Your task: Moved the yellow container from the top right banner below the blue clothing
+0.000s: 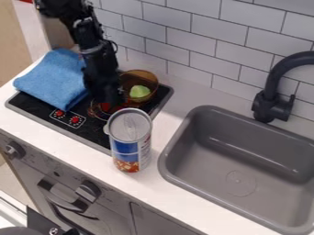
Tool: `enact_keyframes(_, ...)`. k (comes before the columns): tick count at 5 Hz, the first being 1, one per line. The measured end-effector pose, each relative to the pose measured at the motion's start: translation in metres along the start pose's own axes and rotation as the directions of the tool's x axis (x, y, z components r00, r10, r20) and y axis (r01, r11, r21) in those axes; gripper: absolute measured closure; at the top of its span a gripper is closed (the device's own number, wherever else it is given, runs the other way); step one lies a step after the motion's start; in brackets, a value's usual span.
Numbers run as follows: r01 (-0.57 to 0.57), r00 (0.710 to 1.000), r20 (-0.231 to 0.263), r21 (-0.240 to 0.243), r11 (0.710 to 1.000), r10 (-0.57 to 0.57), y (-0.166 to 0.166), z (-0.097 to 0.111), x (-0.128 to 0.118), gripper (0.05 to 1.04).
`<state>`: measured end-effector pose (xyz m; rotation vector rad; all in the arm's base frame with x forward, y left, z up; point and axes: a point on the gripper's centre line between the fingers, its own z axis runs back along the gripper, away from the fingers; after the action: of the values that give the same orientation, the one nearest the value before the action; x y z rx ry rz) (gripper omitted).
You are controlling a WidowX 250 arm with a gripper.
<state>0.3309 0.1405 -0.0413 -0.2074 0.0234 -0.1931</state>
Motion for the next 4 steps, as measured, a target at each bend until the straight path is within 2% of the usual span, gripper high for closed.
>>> enact_keyframes(1,0.008,1.000,0.023,0.022,1.000,-0.008,-0.003,-0.007,0.005,0.123)
enact_keyframes(2,0.006,0.999,0.032,0.020,1.000,-0.007,-0.002,-0.010,0.007,0.261)
enact_keyframes(3,0.015,1.000,0.009,0.046,0.999,-0.015,-0.006,-0.016,0.004,0.549)
enact_keyframes(4,0.000,1.000,0.030,0.078,0.997,-0.003,-0.004,-0.018,0.003,0.705)
